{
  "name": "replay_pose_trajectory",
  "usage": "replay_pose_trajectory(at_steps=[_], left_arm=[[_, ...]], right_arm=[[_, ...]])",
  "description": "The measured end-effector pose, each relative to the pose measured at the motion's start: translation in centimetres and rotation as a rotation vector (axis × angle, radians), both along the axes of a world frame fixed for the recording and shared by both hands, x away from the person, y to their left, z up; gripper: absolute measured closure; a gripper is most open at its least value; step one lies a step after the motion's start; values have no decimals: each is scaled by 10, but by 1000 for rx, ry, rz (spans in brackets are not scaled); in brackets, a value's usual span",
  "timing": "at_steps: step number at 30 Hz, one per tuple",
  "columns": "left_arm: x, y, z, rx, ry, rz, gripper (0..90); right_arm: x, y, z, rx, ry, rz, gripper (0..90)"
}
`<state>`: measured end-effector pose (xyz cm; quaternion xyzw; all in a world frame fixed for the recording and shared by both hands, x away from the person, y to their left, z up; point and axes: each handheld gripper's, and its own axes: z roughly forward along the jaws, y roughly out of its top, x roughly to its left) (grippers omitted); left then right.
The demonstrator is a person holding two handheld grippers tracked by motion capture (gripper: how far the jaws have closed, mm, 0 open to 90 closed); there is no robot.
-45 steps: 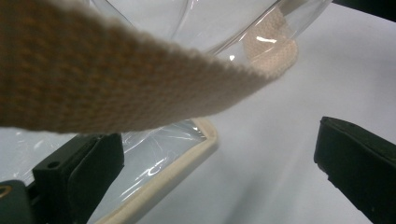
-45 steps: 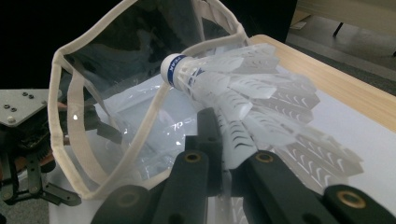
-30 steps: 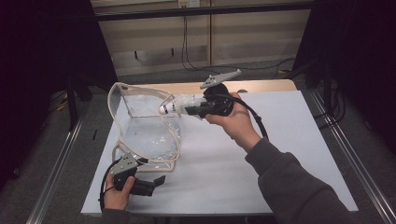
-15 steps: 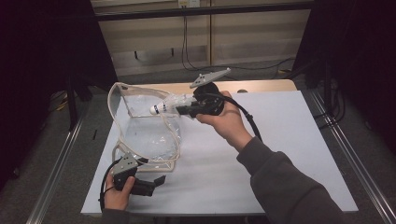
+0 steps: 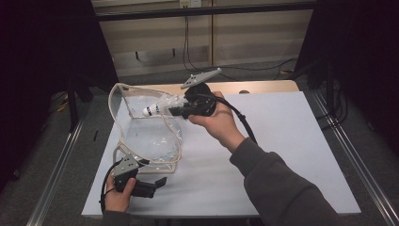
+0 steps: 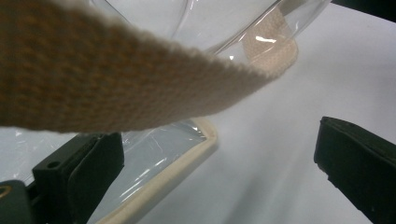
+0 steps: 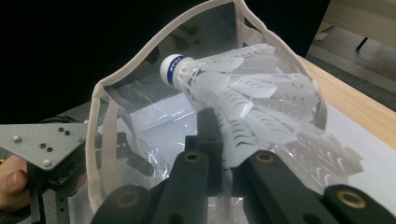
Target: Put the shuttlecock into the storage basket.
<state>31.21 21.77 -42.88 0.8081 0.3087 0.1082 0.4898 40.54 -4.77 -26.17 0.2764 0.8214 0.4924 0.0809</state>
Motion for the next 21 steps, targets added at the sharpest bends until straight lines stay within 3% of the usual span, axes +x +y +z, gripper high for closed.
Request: replay_pose_trajectory(at_steps=[21], left_arm=[[0, 0, 0, -2, -2, 1, 16]], right_arm=[[3, 32, -11, -32, 8, 7, 889]])
